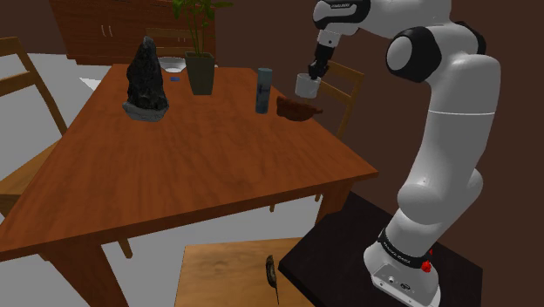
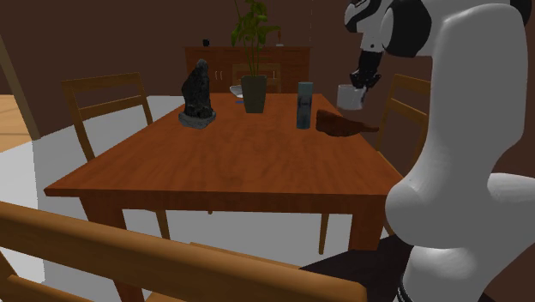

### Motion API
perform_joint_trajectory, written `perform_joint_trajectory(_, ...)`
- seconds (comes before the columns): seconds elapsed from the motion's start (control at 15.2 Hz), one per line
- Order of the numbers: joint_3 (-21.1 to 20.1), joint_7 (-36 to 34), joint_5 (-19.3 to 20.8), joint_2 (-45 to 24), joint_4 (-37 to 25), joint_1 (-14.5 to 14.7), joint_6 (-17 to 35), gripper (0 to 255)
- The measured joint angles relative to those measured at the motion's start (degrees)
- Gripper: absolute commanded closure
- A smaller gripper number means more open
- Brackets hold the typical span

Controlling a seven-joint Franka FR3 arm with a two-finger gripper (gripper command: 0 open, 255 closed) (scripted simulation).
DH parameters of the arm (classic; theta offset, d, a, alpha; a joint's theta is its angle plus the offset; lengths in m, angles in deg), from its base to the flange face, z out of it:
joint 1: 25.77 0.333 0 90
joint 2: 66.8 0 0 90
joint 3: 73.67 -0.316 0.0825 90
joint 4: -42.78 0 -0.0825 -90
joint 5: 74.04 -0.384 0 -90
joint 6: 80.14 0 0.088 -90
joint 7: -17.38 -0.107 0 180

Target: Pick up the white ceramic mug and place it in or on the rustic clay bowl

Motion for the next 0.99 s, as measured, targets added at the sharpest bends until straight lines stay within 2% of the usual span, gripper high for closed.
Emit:
perform_joint_trajectory(0.2,0.0,0.2,0.0,0.3,2.6,0.2,2.3,255)
perform_joint_trajectory(0.59,0.0,0.3,0.0,0.3,3.0,0.2,2.7,255)
perform_joint_trajectory(0.66,0.0,0.3,0.0,0.3,3.0,0.2,2.7,0)
perform_joint_trajectory(0.99,0.0,0.3,0.0,0.3,3.0,0.2,2.7,0)
